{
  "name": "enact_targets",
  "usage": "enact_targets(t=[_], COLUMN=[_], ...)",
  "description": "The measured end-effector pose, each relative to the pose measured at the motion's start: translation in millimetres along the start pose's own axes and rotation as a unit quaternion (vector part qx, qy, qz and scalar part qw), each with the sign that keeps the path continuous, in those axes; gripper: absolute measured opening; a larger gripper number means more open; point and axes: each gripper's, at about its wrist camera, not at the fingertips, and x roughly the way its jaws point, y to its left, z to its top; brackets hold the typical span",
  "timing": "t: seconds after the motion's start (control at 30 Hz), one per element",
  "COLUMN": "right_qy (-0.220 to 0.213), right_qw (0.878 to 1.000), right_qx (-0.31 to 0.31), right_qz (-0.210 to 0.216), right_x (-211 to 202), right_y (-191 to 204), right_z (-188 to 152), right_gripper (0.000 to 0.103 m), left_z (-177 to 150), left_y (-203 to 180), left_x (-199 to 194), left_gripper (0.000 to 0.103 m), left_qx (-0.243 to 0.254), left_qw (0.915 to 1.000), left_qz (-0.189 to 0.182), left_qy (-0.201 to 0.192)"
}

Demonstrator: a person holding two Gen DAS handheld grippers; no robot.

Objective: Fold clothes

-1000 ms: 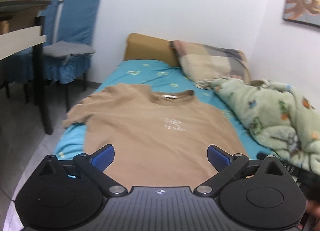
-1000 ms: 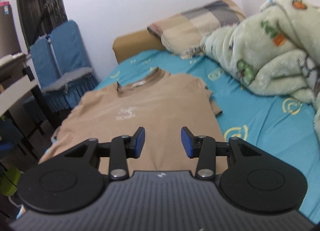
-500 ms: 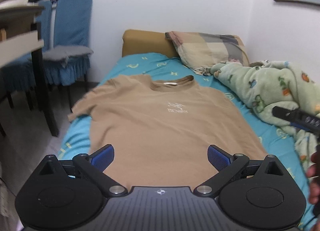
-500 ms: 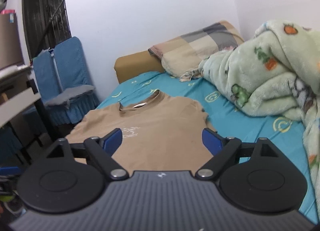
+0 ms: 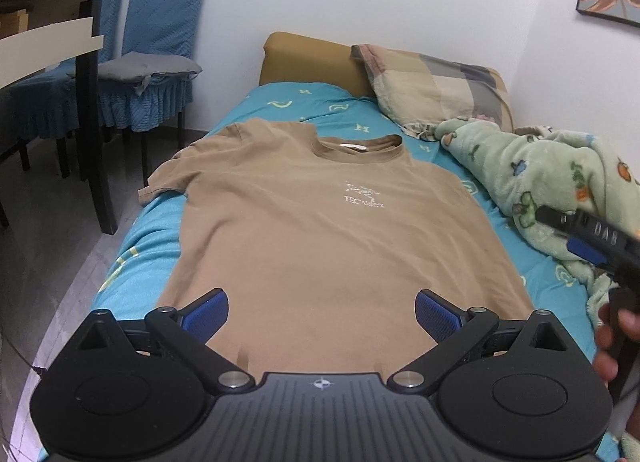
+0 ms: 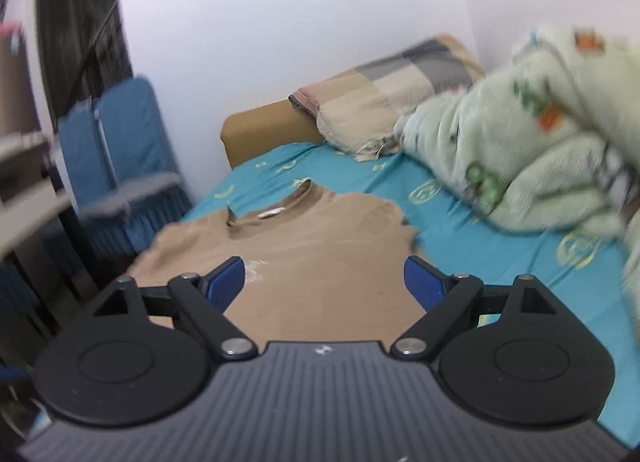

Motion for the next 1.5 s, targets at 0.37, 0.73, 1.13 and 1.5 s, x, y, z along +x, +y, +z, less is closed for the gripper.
enact_targets(t=[0.37, 0.73, 1.13, 1.5], right_qy=[0.044, 0.048, 0.112, 0.017], right_qw=[0.982, 0.999, 0.973, 0.971], right_qx=[0.185, 0.022, -0.187, 0.180], right_qz=[0.002, 0.011, 0.077, 0.155], right_x=[114.5, 167.0, 211.5, 183.8], right_y=[-88.7, -18.8, 98.9, 14.8], right_z=[3.1, -1.4, -20.9, 26.2], right_gripper=[0.078, 0.015, 0.010, 0.060], left_z=[-6.3, 8.3, 12.3, 10.9], left_y=[-12.4, 4.5, 14.3, 20.8], left_x=[21.4, 53.8, 49.1, 47.4], left_gripper=[0.101, 0.100, 0.100, 0.100], left_qx=[0.010, -0.066, -0.057, -0.074], left_qw=[0.9998, 0.9948, 0.9933, 0.9924], left_qz=[-0.007, -0.044, -0.036, -0.045], left_qy=[-0.017, -0.064, -0.094, -0.087])
